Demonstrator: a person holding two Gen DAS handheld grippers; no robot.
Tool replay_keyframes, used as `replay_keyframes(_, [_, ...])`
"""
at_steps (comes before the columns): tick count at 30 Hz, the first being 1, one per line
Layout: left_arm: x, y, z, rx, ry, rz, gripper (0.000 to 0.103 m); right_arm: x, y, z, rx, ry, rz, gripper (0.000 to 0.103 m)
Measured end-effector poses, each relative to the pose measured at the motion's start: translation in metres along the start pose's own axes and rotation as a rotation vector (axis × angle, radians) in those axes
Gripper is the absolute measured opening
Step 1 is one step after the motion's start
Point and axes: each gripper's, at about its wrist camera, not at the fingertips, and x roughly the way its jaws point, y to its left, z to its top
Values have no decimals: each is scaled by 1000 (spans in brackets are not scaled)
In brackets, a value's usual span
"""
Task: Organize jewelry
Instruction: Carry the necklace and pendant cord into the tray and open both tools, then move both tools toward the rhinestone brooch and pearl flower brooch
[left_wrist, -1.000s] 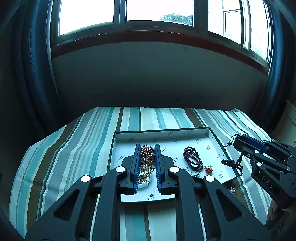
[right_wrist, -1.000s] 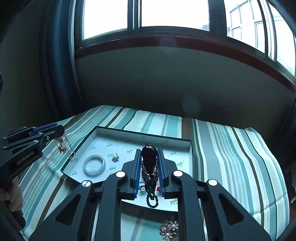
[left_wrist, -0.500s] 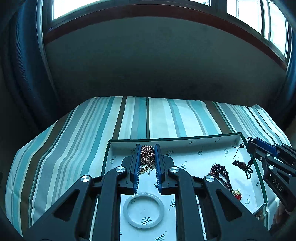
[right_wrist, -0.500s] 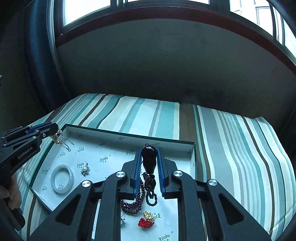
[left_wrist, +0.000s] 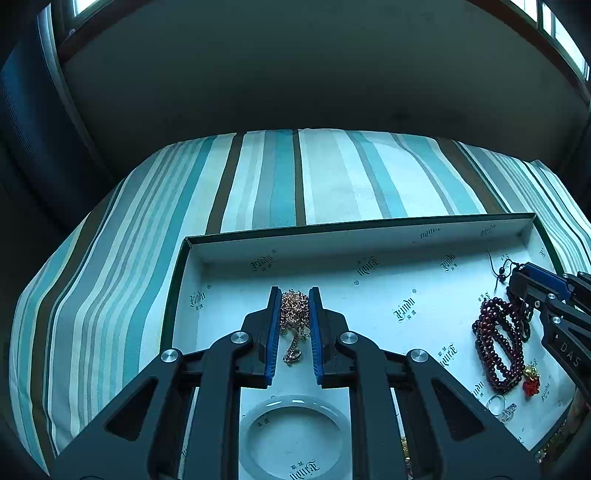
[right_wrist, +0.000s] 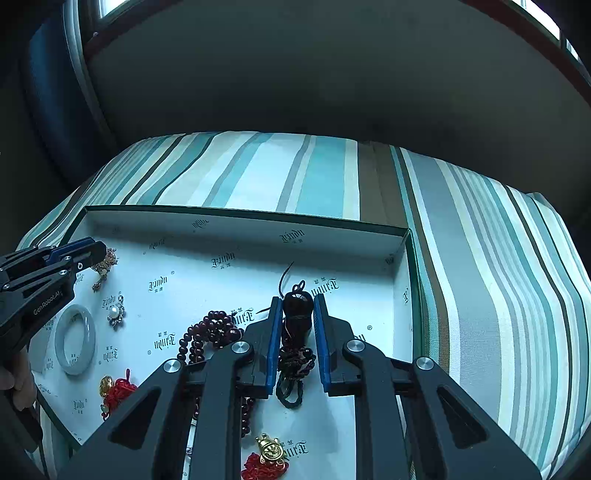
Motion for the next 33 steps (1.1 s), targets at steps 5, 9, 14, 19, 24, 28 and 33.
replay_keyframes(5, [4, 5, 0, -21, 7, 5, 31, 0, -1, 2, 4, -2, 0, 36])
replay_keyframes(9, [4, 4, 0, -20, 4, 0, 46, -1, 0, 3, -1, -9, -7, 41])
replay_keyframes(14, [1, 4, 2, -31, -9, 6, 54, -6, -1, 3, -2, -31, -13, 45])
replay_keyframes(19, [-22, 7, 2, -35, -73, 37, 63, -26, -1, 2, -2, -77, -11, 46])
replay_keyframes(24, [-60, 7, -8, -20, -136, 51, 68, -67, 1, -7, -27, -138, -8, 46])
replay_keyframes(28, [-85, 4, -26, 7, -159, 62, 68, -96, 2, -24, -53, -157, -25, 46])
replay_keyframes(33, [-112, -5, -57, 50, -176, 64, 68, -121, 1, -59, -82, -145, -57, 46])
